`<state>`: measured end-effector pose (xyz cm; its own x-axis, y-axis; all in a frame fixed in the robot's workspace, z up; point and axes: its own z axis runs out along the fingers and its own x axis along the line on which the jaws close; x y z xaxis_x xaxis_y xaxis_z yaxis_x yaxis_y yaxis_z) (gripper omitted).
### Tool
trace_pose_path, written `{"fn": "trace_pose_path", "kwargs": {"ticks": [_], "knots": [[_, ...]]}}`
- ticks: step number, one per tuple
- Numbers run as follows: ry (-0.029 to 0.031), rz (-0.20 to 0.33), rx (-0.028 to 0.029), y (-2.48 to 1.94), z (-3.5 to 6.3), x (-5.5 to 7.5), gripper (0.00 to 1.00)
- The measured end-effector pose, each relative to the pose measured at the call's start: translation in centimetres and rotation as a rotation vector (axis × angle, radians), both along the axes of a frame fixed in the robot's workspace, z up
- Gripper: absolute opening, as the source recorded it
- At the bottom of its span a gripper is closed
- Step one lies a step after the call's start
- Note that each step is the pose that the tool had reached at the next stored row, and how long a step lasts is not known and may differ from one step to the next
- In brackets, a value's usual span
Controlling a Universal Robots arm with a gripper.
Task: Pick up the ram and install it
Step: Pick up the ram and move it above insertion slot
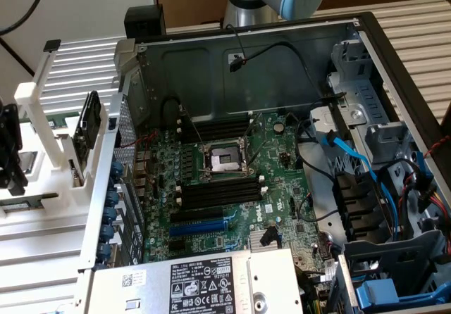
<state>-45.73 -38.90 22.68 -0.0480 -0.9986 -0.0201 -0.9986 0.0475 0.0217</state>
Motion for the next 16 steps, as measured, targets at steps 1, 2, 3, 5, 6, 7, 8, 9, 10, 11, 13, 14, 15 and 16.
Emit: {"fn": "trace_pose_path", "kwargs": {"ticks": [1, 2, 3, 5, 6, 7, 8, 9, 10, 11, 13, 14, 15, 16], "knots": [[0.0, 0.0, 0.0, 0.0, 0.0, 0.0, 0.18], [0.0, 0.0, 0.0, 0.0, 0.0, 0.0, 0.25], [0.0, 0.0, 0.0, 0.0, 0.0, 0.0, 0.25], [-0.0001, 0.0, 0.0001, 0.0, -0.05, 0.0, 0.25], [-0.0004, 0.0, 0.0002, 0.0, -0.13, 0.0, 0.25], [-0.0002, 0.0, 0.0001, 0.0, -0.21, 0.0, 0.25], [0.0, 0.0, 0.0, 0.0, -0.31, 0.0, 0.25], [-0.0001, 0.0, 0.0, 0.0, -0.44, 0.0, 0.25], [-0.0001, 0.0, 0.0, 0.0, -0.58, 0.0, 0.25], [-0.0002, 0.0, 0.0001, 0.01, -0.71, 0.0, 0.25], [-0.0001, 0.0, 0.0, 0.02, -1.0, 0.0, 0.25], [0.0, 0.0, 0.0, 0.03, -1.08, 0.0, 0.25], [0.0001, 0.0, 0.0, 0.04, -1.13, 0.0, 0.25], [0.0001, 0.001, -0.0001, 0.04, -1.19, 0.1, 0.25]]}}
